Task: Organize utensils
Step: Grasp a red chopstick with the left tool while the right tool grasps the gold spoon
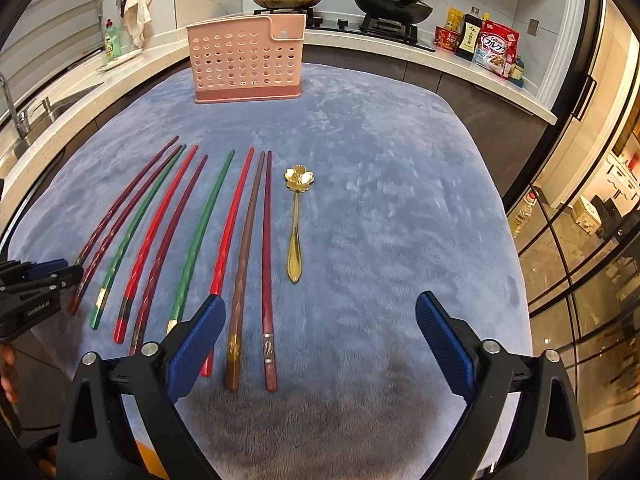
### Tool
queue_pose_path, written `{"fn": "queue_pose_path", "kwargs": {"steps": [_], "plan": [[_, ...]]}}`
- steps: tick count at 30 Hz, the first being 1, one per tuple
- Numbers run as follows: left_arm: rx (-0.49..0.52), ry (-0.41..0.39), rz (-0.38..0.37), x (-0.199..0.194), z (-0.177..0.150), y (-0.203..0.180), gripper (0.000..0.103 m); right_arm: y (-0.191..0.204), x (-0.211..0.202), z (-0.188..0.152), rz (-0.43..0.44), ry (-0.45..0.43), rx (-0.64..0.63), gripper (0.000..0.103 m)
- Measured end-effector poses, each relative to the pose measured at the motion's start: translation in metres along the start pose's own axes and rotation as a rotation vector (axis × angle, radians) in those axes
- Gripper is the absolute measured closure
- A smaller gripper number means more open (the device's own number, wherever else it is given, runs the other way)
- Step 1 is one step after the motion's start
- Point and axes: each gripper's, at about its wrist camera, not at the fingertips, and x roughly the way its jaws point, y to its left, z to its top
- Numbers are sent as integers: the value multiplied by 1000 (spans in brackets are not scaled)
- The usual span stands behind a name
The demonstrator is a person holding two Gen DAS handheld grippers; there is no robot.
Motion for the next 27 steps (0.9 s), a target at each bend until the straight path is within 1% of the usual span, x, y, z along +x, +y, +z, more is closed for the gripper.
{"fn": "queue_pose_path", "kwargs": {"steps": [4, 6, 8, 9, 13, 16, 20, 27], "plan": [[4, 2, 0, 0, 0, -2, 85, -3, 14, 9, 8, 14, 10, 28], [0, 5, -3, 1, 1, -2, 85, -5, 22, 14, 13, 20, 20, 33], [-1, 6, -4, 1, 1, -2, 86, -8, 30, 18, 21, 31, 32, 42], [-2, 7, -4, 1, 1, -2, 86, -9, 35, 20, 26, 39, 38, 44], [-10, 12, -6, 2, 2, -1, 86, -7, 50, 24, 43, 69, 37, 58], [-13, 16, -8, 2, 3, -1, 86, -4, 58, 25, 55, 84, 29, 61], [-16, 22, -11, 4, 4, -1, 86, -1, 70, 23, 68, 111, 25, 70], [-25, 27, -26, 5, 5, 2, 86, -2, 74, 19, 89, 99, 35, 72]]}}
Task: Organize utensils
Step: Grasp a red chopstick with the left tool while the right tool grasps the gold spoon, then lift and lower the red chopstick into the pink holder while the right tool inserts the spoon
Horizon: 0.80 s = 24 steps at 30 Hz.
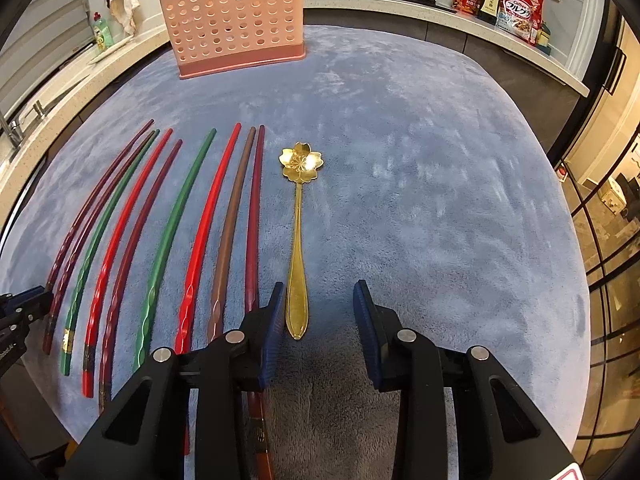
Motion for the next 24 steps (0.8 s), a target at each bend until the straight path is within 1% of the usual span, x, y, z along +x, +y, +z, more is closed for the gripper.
{"fn": "queue_pose_path", "kwargs": {"steps": [3, 4, 5, 10, 15, 19, 21, 24], "plan": [[-6, 2, -16, 0, 0, 2, 88, 0, -1, 0, 16, 0, -4, 83], [-10, 1, -29, -1, 0, 4, 92, 1, -2, 0, 19, 1, -6, 90], [-16, 0, -44, -3, 0, 6, 92, 1, -2, 0, 24, 4, -7, 93], [-23, 2, -71, -7, -2, 8, 95, -3, -5, 0, 42, 11, 4, 93], [-33, -11, -75, -18, -1, 8, 96, -8, -17, 0, 52, -1, 17, 93], [-40, -47, -75, -37, 6, 10, 96, -13, -34, 4, 60, -27, 22, 95], [-47, -68, -80, -48, 11, 11, 96, -15, -44, 8, 67, -43, 25, 102], [-55, -109, -81, -67, 22, 12, 96, -19, -61, 16, 74, -76, 33, 102]]}}
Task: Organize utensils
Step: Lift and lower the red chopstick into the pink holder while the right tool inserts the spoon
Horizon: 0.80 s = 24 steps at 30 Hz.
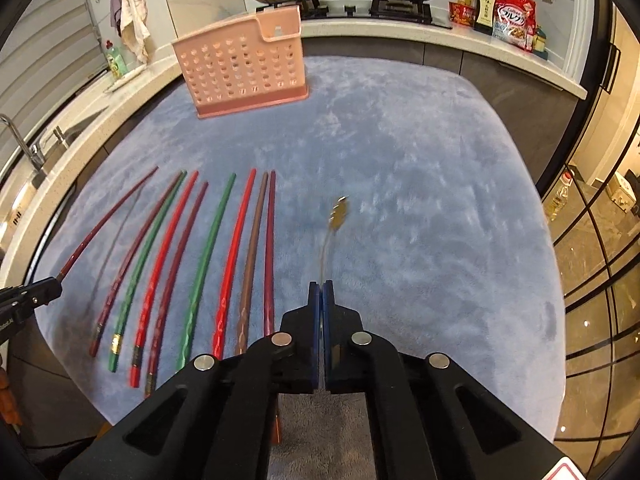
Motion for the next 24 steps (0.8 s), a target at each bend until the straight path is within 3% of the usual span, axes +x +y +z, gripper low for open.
{"fn": "queue_pose_path", "kwargs": {"steps": [13, 24], "plan": [[-2, -154, 11, -46, 71, -2, 96, 2, -25, 39, 20, -80, -15, 102], [27, -288, 71, -64, 146, -8, 96, 9, -35, 92, 136, -102, -22, 102]]}}
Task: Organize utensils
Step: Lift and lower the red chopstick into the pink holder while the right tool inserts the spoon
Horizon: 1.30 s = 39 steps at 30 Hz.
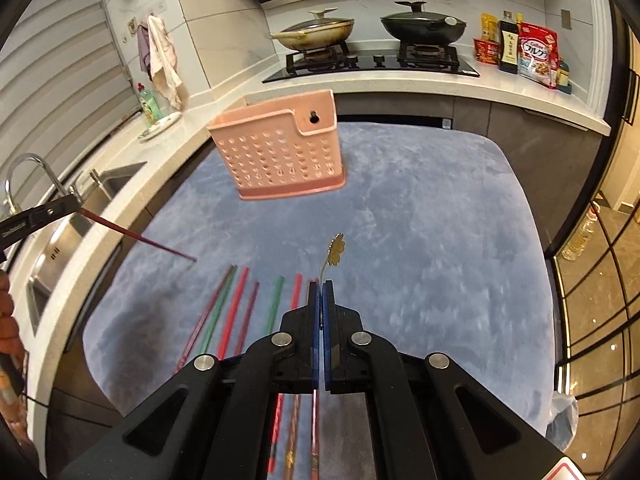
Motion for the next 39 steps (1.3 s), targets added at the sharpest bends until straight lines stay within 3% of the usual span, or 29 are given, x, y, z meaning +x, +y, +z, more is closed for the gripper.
{"fn": "queue_pose_path", "kwargs": {"steps": [13, 20, 28, 36, 39], "plan": [[-13, -210, 9, -16, 110, -10, 96, 9, 27, 124, 90, -45, -11, 102], [-34, -326, -10, -15, 168, -19, 96, 5, 82, 173, 115, 34, 42, 102], [-12, -295, -19, 30, 194, -34, 96, -3, 139, 189, 100, 159, 67, 102], [-7, -243, -26, 69, 192, -40, 96, -8, 161, 188, 71, 203, 72, 101], [-5, -211, -16, 80, 186, -40, 95, -8, 156, 190, 55, 177, 66, 97]]}}
